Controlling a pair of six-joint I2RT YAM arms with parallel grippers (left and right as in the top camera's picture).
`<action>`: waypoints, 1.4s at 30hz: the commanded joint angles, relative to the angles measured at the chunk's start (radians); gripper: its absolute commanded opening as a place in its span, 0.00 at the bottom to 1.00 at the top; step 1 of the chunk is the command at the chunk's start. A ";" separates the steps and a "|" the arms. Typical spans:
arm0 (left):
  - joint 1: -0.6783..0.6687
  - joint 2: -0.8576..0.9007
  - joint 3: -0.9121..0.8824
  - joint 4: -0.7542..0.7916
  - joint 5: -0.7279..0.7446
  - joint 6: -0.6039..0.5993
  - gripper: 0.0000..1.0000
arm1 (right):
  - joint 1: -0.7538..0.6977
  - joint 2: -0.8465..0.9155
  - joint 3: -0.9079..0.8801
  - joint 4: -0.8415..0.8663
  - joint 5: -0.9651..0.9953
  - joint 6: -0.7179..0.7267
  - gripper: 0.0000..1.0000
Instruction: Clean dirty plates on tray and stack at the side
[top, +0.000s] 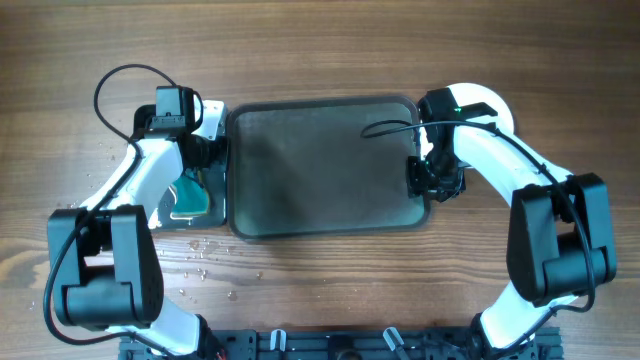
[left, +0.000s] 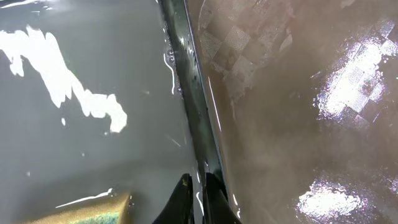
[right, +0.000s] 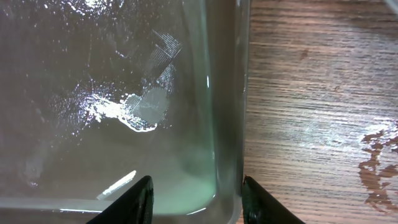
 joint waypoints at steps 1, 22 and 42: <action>-0.021 0.012 -0.012 0.007 0.077 0.024 0.04 | 0.006 -0.018 -0.010 -0.003 -0.046 0.016 0.47; -0.021 0.012 -0.012 0.024 0.082 0.024 0.04 | 0.006 -0.018 -0.061 -0.016 -0.092 0.008 0.25; -0.018 0.003 -0.003 0.057 0.080 -0.038 0.27 | -0.001 -0.035 0.270 -0.069 -0.079 -0.049 0.70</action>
